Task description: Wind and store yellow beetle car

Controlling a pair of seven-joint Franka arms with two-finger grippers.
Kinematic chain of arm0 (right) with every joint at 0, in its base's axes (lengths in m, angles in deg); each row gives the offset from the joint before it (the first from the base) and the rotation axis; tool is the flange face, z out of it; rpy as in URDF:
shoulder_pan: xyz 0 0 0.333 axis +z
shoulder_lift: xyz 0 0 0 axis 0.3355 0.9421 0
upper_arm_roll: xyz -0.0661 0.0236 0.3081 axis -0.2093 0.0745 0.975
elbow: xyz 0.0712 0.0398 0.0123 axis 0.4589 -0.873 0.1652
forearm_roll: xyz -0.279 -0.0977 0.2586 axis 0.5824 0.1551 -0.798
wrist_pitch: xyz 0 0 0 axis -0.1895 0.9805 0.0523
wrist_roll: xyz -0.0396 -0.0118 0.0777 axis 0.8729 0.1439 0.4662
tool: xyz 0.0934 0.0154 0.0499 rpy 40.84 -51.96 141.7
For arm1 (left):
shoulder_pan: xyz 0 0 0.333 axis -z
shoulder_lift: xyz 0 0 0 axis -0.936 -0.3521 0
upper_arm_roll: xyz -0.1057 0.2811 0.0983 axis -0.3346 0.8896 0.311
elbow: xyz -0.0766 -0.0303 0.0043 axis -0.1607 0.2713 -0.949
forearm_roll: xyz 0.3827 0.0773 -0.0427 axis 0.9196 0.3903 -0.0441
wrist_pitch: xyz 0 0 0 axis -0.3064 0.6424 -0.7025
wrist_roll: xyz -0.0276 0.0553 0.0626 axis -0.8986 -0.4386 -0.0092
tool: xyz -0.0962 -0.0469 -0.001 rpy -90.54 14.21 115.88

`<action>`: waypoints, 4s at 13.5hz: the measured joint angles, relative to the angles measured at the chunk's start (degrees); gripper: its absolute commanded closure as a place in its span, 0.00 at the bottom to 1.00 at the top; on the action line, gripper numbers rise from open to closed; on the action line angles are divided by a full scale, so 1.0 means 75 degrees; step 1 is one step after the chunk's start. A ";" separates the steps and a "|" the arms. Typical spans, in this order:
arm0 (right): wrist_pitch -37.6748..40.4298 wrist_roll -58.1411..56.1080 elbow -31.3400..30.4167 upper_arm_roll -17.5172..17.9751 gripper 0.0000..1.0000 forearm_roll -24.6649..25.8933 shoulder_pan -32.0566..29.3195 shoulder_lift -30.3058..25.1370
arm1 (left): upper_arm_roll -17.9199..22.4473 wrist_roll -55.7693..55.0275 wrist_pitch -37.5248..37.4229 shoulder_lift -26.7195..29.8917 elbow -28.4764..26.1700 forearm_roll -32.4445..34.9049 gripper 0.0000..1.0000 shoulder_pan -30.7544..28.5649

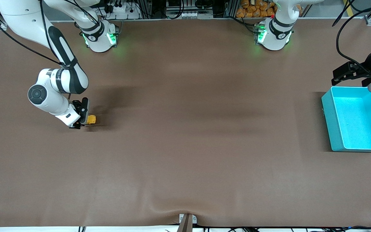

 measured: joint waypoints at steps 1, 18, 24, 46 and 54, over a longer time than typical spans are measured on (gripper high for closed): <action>-0.0021 -0.0001 0.0000 0.0004 0.47 -0.0004 0.0001 0.0029 | 0.0001 0.0000 0.0000 0.0000 0.0000 0.0000 0.00 0.0000; -0.0125 -0.0075 0.0020 -0.0025 0.72 -0.0015 -0.0201 0.0107 | 0.0008 -0.0006 0.0000 0.0000 0.0007 0.0000 0.00 -0.0010; -0.0116 -0.0535 0.0094 -0.0041 0.72 -0.0016 -0.0662 0.0159 | 0.0008 -0.0006 0.0000 0.0001 0.0019 0.0000 0.00 -0.0010; 0.0129 -0.2174 0.0809 -0.0054 0.72 -0.0019 -0.2209 0.0583 | 0.0008 -0.0006 0.0000 0.0002 0.0025 0.0000 0.00 -0.0010; 0.0191 -0.2635 0.1106 -0.0052 0.72 -0.0025 -0.2693 0.0758 | 0.0008 -0.0006 0.0000 0.0003 0.0025 0.0000 0.00 -0.0010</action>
